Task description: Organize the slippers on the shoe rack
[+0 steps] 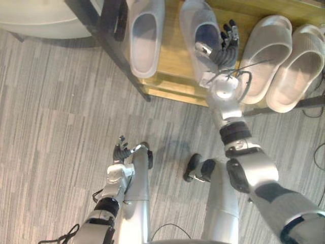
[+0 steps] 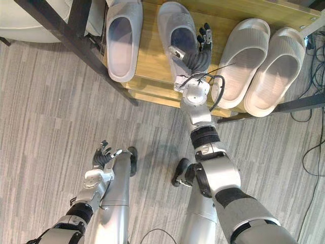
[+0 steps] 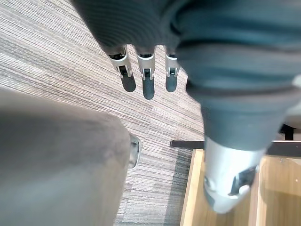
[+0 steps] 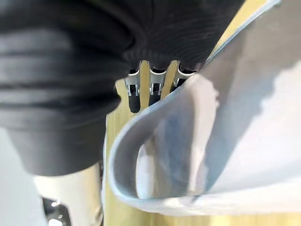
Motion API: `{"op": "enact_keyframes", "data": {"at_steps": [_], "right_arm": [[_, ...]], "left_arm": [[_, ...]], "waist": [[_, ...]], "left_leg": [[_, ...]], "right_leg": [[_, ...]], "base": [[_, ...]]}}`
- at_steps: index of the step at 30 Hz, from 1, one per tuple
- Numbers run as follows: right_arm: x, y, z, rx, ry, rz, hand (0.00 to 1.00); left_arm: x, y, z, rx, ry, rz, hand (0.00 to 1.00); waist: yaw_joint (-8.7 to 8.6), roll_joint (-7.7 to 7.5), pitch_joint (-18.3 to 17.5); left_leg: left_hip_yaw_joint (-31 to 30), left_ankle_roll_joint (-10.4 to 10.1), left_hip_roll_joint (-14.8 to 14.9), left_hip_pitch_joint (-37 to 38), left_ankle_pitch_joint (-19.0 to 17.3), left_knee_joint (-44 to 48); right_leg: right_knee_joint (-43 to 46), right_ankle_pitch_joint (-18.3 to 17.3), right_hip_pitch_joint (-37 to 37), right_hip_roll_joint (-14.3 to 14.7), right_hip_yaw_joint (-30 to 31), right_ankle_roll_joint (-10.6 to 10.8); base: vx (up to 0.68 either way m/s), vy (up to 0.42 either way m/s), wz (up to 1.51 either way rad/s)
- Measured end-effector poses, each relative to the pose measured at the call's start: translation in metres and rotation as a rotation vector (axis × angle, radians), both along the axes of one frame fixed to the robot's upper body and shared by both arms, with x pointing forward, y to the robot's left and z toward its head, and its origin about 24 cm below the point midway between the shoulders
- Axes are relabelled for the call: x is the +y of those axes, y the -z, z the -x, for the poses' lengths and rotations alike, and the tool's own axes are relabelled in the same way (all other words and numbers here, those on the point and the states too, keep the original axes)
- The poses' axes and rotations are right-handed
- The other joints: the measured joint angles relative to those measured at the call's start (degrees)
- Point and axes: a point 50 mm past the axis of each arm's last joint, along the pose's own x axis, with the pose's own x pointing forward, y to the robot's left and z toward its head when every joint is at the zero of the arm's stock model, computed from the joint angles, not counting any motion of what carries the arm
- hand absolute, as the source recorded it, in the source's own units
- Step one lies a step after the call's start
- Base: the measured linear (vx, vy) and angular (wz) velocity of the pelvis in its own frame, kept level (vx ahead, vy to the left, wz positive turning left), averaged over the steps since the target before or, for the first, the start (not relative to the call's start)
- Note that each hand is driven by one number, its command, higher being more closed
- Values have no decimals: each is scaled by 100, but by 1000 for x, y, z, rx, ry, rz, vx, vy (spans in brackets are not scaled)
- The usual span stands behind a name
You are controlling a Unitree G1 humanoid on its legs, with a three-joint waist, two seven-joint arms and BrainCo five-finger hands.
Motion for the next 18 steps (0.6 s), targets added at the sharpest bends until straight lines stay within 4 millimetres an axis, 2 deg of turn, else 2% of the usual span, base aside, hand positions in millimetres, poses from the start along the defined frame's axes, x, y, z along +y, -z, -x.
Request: {"op": "enact_keyframes", "data": {"at_steps": [14,18], "right_arm": [[32,12,2,40,-189,-302,0],[30,14,2,46,-194,-363,0]], "left_arm": [[-5,0,-3,11,-15,19,0],[-9,-1,-5,15,-19,7,0]], "waist": [[40,1,0],[71,4,2]], "left_leg": [[-95,-55,-42,10,47,-63],[-219,-96,-127,13,149,-167]], "right_leg": [[-17,-21,57,4,-69,31],[-61,-33,135,-35,-197,42]], "base": [[2,25,2],[-14,24,16]]}}
